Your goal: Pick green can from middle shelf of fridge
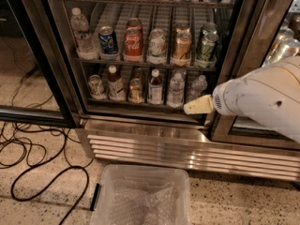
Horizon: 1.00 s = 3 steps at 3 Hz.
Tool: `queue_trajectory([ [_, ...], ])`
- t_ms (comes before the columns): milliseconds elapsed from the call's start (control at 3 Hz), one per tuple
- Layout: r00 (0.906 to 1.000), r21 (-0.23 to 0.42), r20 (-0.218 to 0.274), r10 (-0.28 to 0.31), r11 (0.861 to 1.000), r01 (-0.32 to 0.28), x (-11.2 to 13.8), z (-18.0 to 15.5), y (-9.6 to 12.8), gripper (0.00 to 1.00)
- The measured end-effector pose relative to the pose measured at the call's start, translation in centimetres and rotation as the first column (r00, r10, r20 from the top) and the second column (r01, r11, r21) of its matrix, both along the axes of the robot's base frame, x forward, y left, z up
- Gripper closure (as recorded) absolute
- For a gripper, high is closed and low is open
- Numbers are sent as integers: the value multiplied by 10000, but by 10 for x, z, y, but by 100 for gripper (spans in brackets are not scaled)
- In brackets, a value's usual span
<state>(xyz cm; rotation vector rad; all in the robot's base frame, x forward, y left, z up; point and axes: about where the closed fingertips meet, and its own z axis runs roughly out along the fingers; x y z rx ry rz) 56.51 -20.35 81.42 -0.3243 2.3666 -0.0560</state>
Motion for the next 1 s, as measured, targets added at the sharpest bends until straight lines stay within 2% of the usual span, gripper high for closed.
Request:
queue_trajectory([
  [333,9990,213,278,-350,9992,344,7,-3,-1,0],
  [667,9931,112,791,-865,9962,859,29,-5,-10,0],
  [1000,9815,-41,1298,-1405,9898,1422,51,-1,-21,0],
])
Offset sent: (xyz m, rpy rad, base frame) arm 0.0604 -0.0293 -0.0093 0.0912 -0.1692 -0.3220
